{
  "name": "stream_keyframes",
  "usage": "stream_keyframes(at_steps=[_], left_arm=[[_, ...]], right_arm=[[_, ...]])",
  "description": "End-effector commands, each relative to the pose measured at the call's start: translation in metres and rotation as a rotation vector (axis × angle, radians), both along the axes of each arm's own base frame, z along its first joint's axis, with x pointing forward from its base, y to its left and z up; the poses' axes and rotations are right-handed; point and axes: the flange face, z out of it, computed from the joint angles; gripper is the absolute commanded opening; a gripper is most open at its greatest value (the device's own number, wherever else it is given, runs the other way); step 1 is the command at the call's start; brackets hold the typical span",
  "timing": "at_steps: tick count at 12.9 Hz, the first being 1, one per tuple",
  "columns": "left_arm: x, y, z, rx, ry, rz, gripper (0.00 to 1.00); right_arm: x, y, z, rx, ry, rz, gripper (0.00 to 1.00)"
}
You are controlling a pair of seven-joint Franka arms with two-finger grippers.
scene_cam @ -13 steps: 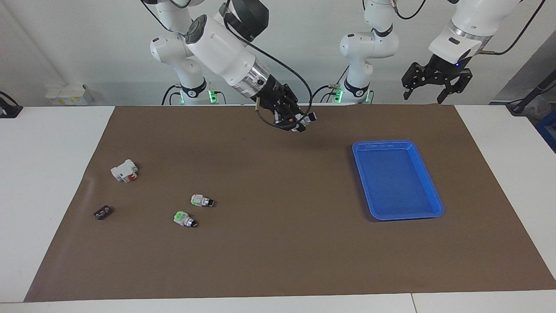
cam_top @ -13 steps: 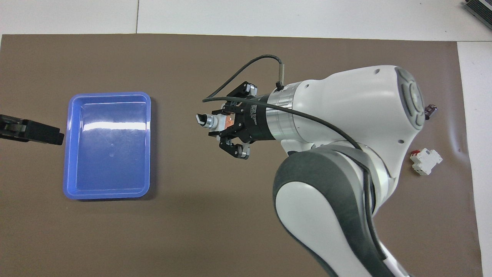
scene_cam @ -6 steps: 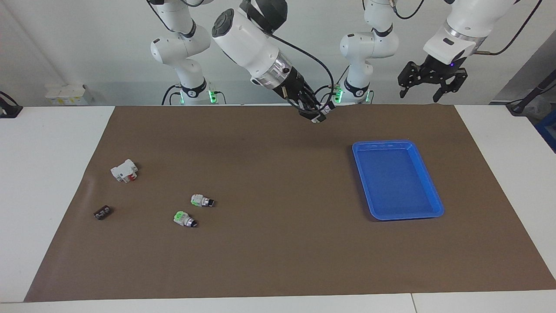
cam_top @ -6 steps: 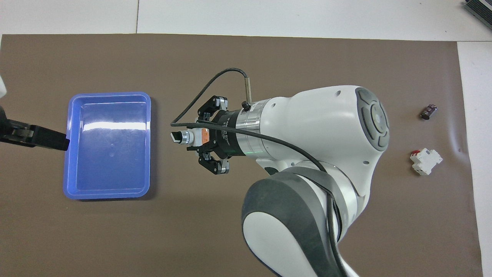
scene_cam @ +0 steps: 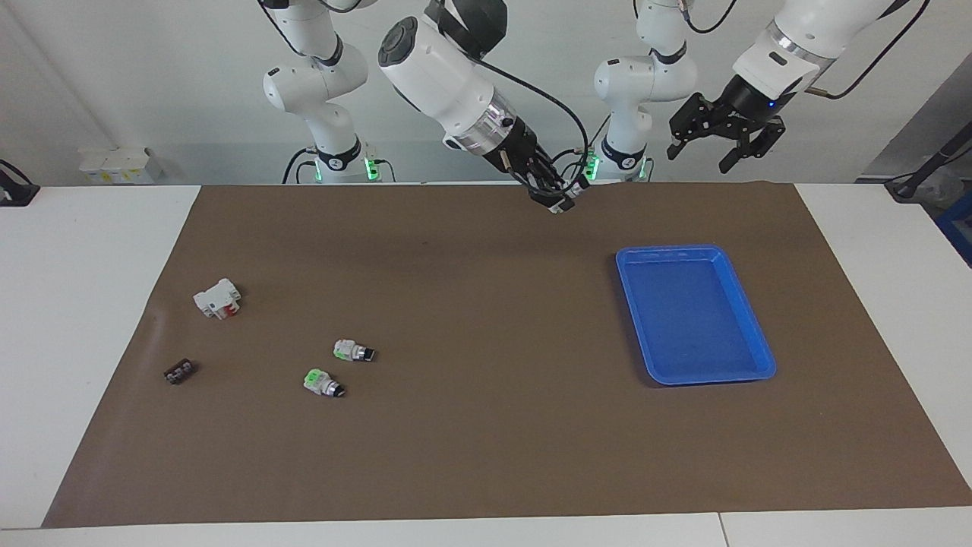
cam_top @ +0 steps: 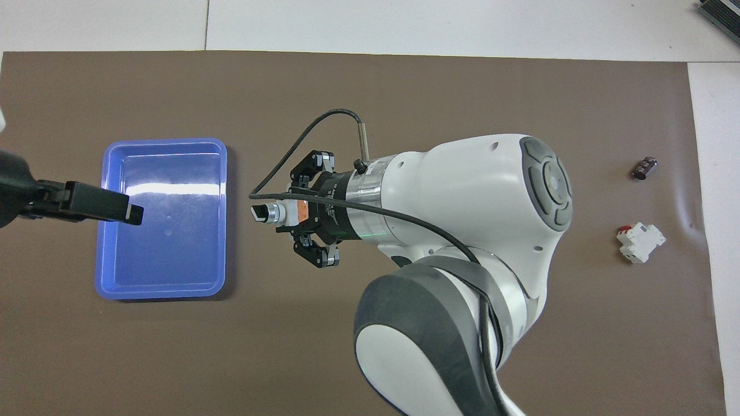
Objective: Turn and place switch with both arms
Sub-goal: 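Hold the switch with the right gripper while the left gripper reaches it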
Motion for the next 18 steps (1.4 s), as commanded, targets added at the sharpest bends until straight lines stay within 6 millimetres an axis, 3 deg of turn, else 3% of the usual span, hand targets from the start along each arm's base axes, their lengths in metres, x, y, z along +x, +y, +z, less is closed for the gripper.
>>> stream_keyframes(at_steps=[1, 5, 7, 9, 14, 18], left_arm=[[-0.008, -0.007, -0.003, -0.091, 0.075, 0.159, 1.0], [-0.019, -0.023, -0.021, -0.303, 0.204, 0.456, 1.0], [-0.017, -0.027, -0.031, -0.428, 0.261, 0.548, 0.9], [-0.015, -0.027, -0.038, -0.487, 0.289, 0.622, 0.88], [-0.025, -0.043, -0.068, -0.573, 0.322, 0.679, 0.73], [-0.033, -0.059, -0.07, -0.599, 0.343, 0.667, 0.68]], right_arm=[[0.001, 0.0, -0.002, 0.012, -0.016, 0.018, 0.0], [-0.001, 0.0, -0.004, 0.008, -0.009, 0.023, 0.0], [-0.001, 0.0, -0.004, 0.008, -0.009, 0.023, 0.0], [-0.001, 0.0, -0.004, 0.009, -0.01, 0.022, 0.0], [-0.001, 0.0, -0.004, 0.009, -0.011, 0.021, 0.0], [-0.002, -0.001, -0.006, 0.006, -0.01, 0.02, 0.0]])
